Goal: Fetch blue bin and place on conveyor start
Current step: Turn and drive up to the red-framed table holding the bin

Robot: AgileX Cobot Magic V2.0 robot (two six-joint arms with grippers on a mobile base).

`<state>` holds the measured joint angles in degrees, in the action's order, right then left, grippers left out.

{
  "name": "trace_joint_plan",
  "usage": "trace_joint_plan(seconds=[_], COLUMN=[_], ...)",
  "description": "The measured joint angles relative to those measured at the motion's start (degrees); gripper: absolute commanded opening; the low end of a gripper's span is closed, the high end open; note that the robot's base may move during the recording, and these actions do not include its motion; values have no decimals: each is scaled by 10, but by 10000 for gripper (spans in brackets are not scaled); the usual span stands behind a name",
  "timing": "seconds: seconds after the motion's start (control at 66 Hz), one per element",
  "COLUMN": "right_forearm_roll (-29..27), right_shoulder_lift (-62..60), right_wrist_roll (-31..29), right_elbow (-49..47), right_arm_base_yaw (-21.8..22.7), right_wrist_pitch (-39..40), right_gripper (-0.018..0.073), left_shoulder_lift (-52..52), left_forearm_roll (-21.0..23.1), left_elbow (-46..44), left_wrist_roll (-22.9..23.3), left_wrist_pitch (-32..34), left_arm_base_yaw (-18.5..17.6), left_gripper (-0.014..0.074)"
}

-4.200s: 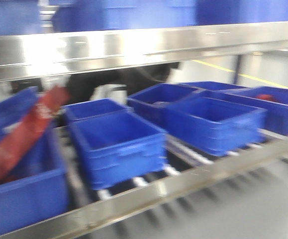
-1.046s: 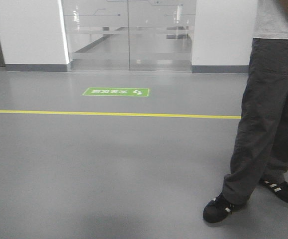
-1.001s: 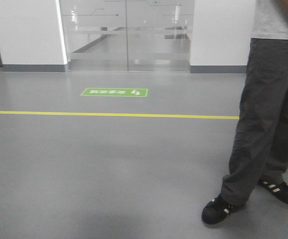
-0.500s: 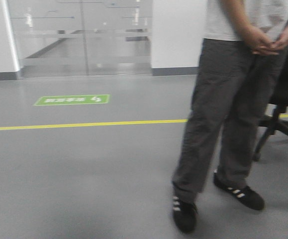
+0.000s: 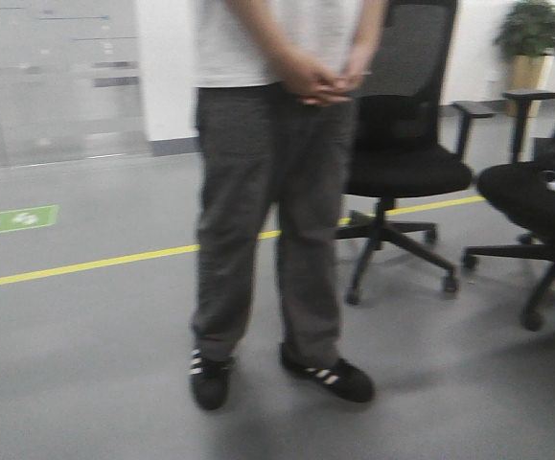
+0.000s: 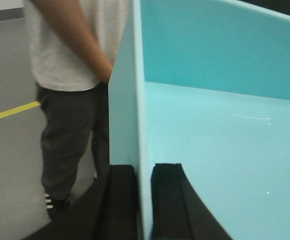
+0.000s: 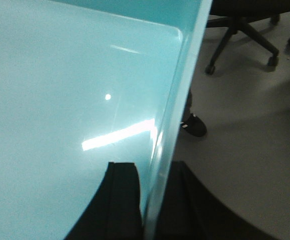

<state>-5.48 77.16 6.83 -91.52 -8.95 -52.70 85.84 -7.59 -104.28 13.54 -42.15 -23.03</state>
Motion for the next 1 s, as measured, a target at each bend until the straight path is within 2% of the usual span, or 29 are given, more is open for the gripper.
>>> trace_joint_plan(seconds=[1.001], right_forearm_roll=[0], right_shoulder_lift=[0], right_wrist_roll=[0], right_elbow=[0], right_arm_base_yaw=[0], right_wrist_pitch=[0], right_gripper=[-153], left_shoulder_lift=[0], left_forearm_roll=[-1], left_elbow=[0], left_wrist_roll=[0], left_wrist_pitch=[0], left_arm_base_yaw=[0], left_gripper=[-111])
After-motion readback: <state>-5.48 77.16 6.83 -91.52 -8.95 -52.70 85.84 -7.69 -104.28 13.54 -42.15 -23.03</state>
